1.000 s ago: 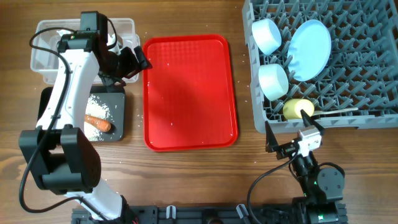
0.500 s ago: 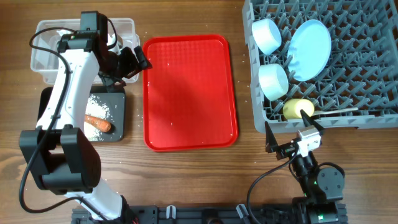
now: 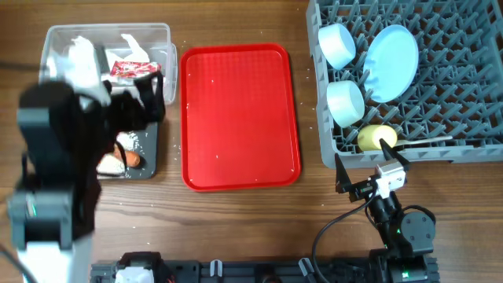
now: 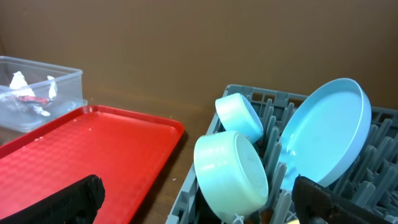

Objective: Sort waste into correct bins and load items into the dishwasher rack

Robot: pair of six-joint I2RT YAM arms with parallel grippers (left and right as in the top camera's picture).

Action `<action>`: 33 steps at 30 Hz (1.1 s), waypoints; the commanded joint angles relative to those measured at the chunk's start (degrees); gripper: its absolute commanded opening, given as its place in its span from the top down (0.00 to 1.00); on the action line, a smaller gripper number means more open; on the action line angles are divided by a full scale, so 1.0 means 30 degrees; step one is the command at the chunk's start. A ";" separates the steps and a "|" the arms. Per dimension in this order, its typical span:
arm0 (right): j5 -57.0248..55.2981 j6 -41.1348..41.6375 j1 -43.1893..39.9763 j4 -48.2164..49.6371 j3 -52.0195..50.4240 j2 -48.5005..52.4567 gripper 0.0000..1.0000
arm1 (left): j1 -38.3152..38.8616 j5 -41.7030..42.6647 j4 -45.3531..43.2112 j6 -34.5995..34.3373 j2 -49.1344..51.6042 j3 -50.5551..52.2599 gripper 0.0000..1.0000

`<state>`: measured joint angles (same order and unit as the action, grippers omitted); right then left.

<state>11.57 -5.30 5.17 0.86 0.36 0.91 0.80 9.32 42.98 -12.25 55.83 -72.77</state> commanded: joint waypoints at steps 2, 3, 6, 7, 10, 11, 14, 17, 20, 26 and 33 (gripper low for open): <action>0.0299 -0.0233 0.0044 0.0051 -0.0022 -0.0211 0.00 | 0.0189 -0.0809 -0.3781 0.0590 -0.5115 0.6543 0.00; 0.0299 -0.0226 0.0044 0.0051 -0.0022 -0.0211 0.00 | 0.0423 -0.1042 -0.5129 0.0590 -0.6317 0.8247 0.00; 0.0299 -0.0226 0.0044 0.0051 -0.0022 -0.0211 0.00 | 0.0903 -0.1588 -0.8590 0.0517 -1.0127 1.3114 0.00; 0.0299 -0.0226 0.0044 0.0051 -0.0022 -0.0211 0.00 | 0.0896 -0.1581 -0.9005 0.0517 -1.0746 1.3872 0.00; 0.0299 -0.0233 0.0044 0.0051 -0.0022 -0.0211 0.00 | 0.0896 -0.1654 -0.9916 0.0510 -1.2998 1.6524 0.00; 0.0299 -0.0226 0.0044 0.0051 -0.0022 -0.0211 0.00 | 0.0896 -0.1727 -1.0003 0.0510 -1.3631 1.7172 0.00; 0.0299 -0.0226 0.0044 0.0051 -0.0022 -0.0211 0.00 | 0.0896 -0.2157 -1.0710 0.0510 -1.5715 1.9001 0.00; 0.0299 -0.0226 0.0044 0.0051 -0.0022 -0.0211 0.00 | 0.0896 -0.2280 -1.2750 0.0437 -1.7442 2.1332 0.00; 0.0299 -0.0226 0.0044 0.0051 -0.0022 -0.0211 0.00 | 0.0896 -0.2302 -1.4928 0.0372 -1.8564 2.3452 0.00; 0.0299 -0.0226 0.0044 0.0051 -0.0022 -0.0211 0.00 | 0.0889 -0.2973 -1.5569 0.0386 -1.8557 2.4137 0.00; 0.0299 -0.0226 0.0044 0.0051 -0.0022 -0.0211 0.00 | 0.0860 -0.2900 -1.2874 0.0510 -1.8557 2.4137 0.00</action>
